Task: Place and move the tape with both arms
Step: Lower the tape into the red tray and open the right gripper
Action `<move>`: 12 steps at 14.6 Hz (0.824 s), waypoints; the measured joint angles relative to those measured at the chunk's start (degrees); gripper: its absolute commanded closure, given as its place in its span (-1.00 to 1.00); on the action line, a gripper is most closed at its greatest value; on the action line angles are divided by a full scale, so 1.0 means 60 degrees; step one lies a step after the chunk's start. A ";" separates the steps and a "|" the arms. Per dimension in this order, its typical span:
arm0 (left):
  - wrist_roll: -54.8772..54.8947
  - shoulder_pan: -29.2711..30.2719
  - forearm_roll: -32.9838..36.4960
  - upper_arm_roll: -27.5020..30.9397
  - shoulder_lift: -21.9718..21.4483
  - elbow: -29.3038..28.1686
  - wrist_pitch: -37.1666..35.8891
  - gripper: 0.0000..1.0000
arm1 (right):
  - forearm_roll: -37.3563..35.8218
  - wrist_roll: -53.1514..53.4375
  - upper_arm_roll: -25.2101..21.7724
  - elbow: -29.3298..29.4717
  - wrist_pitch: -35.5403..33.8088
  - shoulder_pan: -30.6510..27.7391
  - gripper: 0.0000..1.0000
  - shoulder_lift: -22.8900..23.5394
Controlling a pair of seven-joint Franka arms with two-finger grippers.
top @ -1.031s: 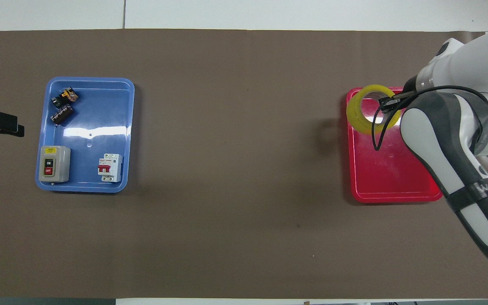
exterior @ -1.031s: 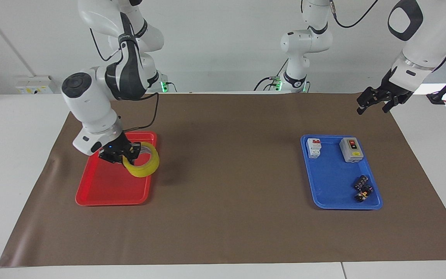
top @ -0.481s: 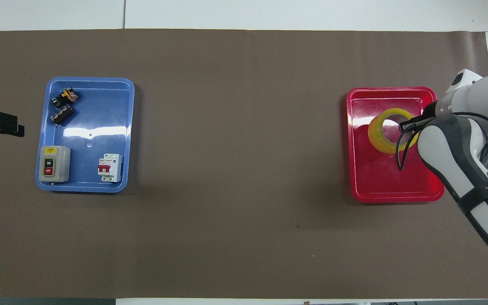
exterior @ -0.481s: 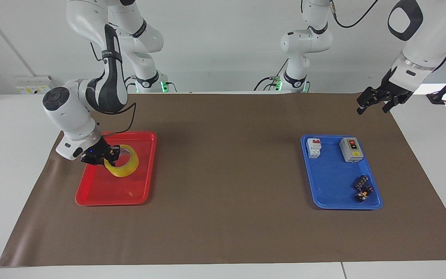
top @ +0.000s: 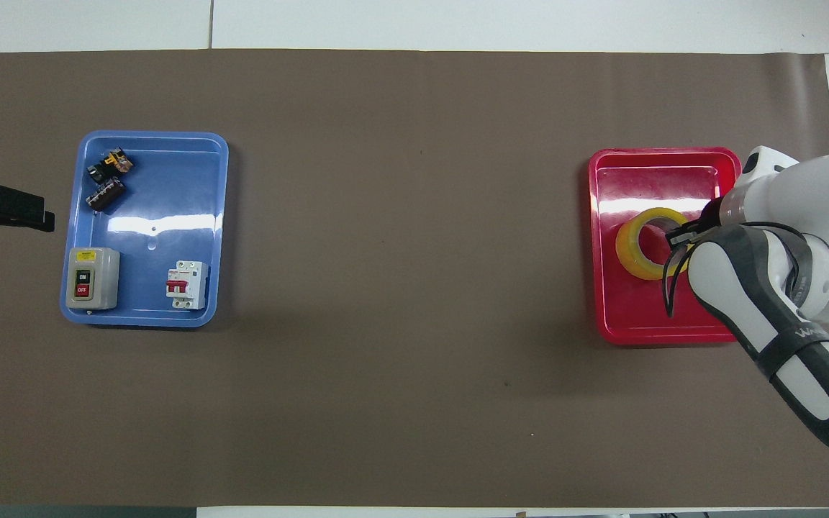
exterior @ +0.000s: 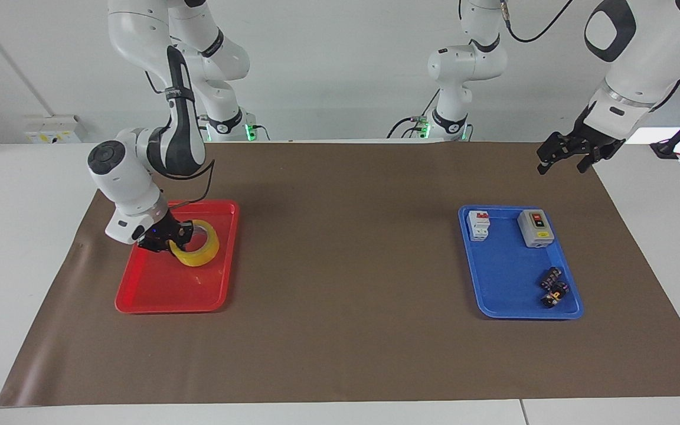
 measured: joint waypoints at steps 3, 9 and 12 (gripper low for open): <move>0.0000 0.0000 0.0000 -0.0002 0.0000 0.0039 0.0000 -1.00 | -0.0005 -0.0075 -0.0001 -0.0144 0.0255 -0.0024 1.00 -0.0002; 0.0000 0.0000 0.0000 -0.0011 -0.0005 0.0059 0.0000 -1.00 | -0.0028 -0.0679 -0.0018 -0.0223 0.0280 -0.0347 -0.06 -0.0004; 0.0000 0.0000 0.0000 -0.0014 -0.0006 0.0059 0.0000 -1.00 | -0.0028 -0.0679 -0.0010 -0.0253 0.0284 -0.0348 -1.00 -0.0020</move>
